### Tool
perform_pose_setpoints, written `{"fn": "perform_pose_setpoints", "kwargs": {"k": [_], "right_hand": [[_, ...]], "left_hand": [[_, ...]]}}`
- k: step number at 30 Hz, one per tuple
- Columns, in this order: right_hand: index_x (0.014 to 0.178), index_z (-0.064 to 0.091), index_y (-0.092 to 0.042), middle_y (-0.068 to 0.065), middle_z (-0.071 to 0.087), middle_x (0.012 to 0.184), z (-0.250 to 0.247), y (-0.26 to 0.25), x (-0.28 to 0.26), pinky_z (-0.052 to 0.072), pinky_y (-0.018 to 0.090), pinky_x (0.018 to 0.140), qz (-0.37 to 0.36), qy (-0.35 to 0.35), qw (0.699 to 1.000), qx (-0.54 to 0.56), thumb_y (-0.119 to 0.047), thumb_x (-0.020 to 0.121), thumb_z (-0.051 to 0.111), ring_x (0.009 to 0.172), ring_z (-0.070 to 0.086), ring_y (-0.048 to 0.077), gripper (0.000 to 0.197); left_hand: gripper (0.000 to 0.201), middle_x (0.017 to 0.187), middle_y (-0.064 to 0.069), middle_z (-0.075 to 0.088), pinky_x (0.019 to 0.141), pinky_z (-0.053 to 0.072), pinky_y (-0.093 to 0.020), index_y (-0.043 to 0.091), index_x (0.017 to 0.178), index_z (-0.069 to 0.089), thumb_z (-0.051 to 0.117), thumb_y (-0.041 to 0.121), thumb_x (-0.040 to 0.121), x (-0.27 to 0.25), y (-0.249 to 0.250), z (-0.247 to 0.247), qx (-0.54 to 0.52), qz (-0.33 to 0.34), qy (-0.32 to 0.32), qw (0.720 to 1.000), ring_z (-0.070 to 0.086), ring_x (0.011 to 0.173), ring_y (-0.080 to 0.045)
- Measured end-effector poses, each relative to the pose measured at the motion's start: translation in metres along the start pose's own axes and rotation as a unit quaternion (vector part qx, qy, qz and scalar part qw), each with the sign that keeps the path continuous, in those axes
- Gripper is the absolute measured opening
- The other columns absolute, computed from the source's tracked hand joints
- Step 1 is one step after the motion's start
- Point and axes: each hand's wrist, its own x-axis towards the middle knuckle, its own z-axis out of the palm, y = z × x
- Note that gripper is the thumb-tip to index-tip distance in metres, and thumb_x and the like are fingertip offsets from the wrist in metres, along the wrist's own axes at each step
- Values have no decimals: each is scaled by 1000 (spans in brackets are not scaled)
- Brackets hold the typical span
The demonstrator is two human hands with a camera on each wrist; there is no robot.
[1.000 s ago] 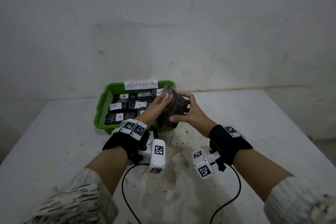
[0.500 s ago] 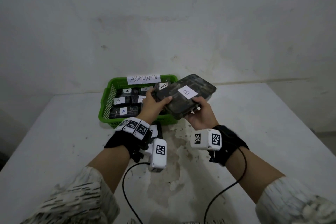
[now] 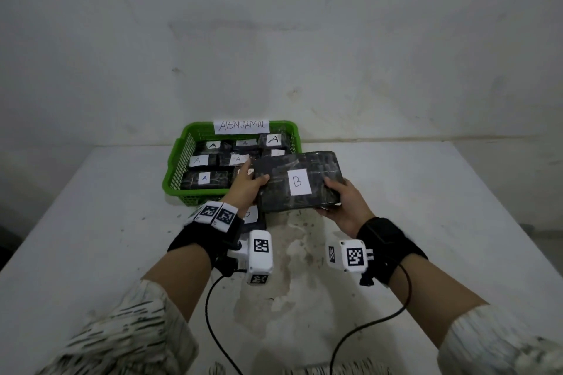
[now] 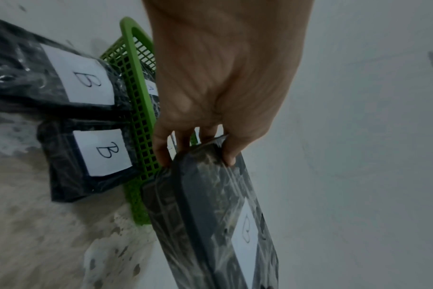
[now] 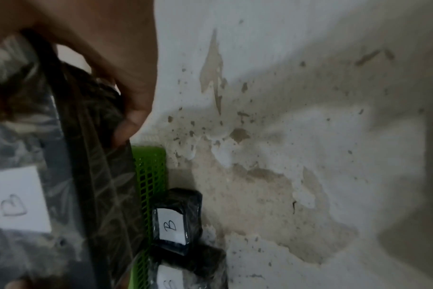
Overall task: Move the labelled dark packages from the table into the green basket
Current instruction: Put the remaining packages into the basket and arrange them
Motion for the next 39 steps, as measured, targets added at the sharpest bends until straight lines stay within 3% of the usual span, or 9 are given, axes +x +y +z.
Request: {"fn": "perform_pose_setpoints", "kwargs": {"k": [4, 10, 13, 18, 22, 25, 30, 36, 39], "right_hand": [[109, 56, -11, 11, 64, 103, -6, 1, 1, 51, 37, 66, 27, 34, 999, 0, -20, 100, 49, 83, 61, 23, 14], [89, 54, -14, 8, 58, 94, -18, 10, 5, 45, 41, 82, 70, 113, 991, -25, -17, 98, 48, 84, 54, 21, 11], [82, 54, -11, 9, 58, 84, -17, 16, 4, 46, 34, 67, 69, 169, 983, 2, -12, 92, 48, 75, 55, 25, 12], [87, 61, 1, 9, 56, 72, -20, 25, 13, 48, 38, 76, 40, 244, 969, -21, -10, 86, 50, 76, 56, 28, 16], [80, 62, -5, 11, 62, 79, -29, 40, 20, 56, 46, 81, 46, 236, 970, -34, -12, 82, 58, 78, 64, 31, 9], [94, 55, -12, 6, 56, 81, -31, 47, 26, 53, 25, 62, 44, 172, 972, -155, -16, 94, 48, 67, 63, 16, 9], [98, 56, -8, 14, 61, 126, -26, 41, 18, 43, 25, 94, 76, 117, 843, -519, -13, 87, 65, 120, 57, 25, 15], [144, 25, 8, 19, 53, 136, -20, 50, 22, 40, 30, 98, 55, 83, 784, -612, -11, 93, 58, 127, 50, 30, 63], [131, 42, 1, 19, 51, 137, -13, 48, 22, 38, 29, 101, 45, 76, 775, -626, -13, 94, 57, 128, 49, 30, 43]], "left_hand": [[47, 138, -16, 50, 100, 44, -40, 3, 139, 39, 49, -1, 94, -4, -11, 7, 44, 0, -9, 999, 52, 121, -30], [44, 135, -12, 54, 97, 45, -38, 7, 140, 42, 43, 1, 97, -7, -28, 3, 96, -37, -54, 993, 54, 112, -22], [42, 131, -14, 56, 90, 48, -34, 6, 139, 44, 42, -1, 97, -11, -32, 6, 104, -40, -69, 991, 55, 106, -20], [42, 109, -14, 58, 91, 47, -38, 5, 137, 45, 44, -3, 96, -13, -39, 9, 117, -61, -64, 989, 59, 96, -24], [38, 112, -20, 57, 92, 46, -39, -6, 131, 47, 43, -10, 93, -15, -52, 8, 165, -91, -74, 979, 57, 102, -30], [41, 125, -28, 55, 94, 43, -34, -9, 132, 44, 44, -14, 91, -12, -60, 5, 184, -67, -53, 979, 56, 108, -32], [37, 128, -26, 55, 96, 43, -37, -7, 130, 48, 46, -8, 93, -4, -66, 0, 187, -84, -54, 977, 55, 103, -26], [54, 144, -17, 42, 104, 36, -31, -1, 144, 31, 51, 11, 96, -3, -74, -6, 255, -107, -65, 959, 45, 130, -27], [55, 151, -14, 33, 110, 31, -30, 0, 146, 28, 50, 10, 96, -1, -74, -6, 225, -108, -75, 965, 36, 137, -26]]}}
